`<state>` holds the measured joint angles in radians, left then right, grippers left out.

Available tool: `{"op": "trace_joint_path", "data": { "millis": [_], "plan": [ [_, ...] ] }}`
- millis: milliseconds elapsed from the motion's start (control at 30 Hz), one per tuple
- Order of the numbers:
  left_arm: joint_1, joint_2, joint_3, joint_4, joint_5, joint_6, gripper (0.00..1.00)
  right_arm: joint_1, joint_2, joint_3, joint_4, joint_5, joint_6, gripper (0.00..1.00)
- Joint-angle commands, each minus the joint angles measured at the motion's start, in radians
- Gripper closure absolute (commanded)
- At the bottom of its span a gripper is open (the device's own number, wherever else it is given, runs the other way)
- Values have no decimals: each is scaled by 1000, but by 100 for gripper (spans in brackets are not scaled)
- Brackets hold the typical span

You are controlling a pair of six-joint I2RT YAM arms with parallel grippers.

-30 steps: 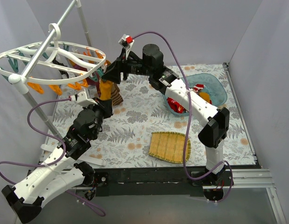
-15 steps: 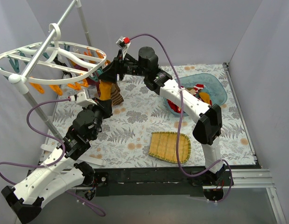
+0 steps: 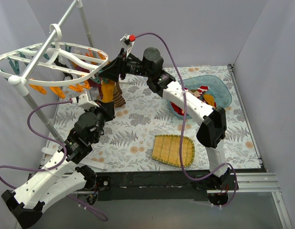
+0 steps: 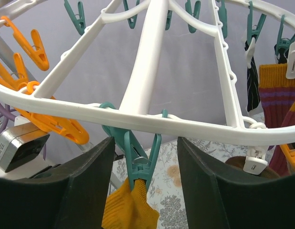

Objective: Remove the socks clipped to the hanger
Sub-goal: Remove the sock from the hanger.

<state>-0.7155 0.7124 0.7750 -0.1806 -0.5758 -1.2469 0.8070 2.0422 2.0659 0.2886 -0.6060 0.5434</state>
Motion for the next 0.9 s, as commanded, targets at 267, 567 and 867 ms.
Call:
{"op": "trace_joint_path", "data": {
  "millis": [267,567,867],
  "plan": [
    [5,-7,-6,-17,13,-5,100,-3,-20,-3,70,18,33,90],
    [5,-10,-17,-43,7,-29,100,-3,-30,-13,67,37,26,99],
    [5,-14,-51,-79,22,-69,100,-3,-28,-7,60,37,23,99]
  ]
}}
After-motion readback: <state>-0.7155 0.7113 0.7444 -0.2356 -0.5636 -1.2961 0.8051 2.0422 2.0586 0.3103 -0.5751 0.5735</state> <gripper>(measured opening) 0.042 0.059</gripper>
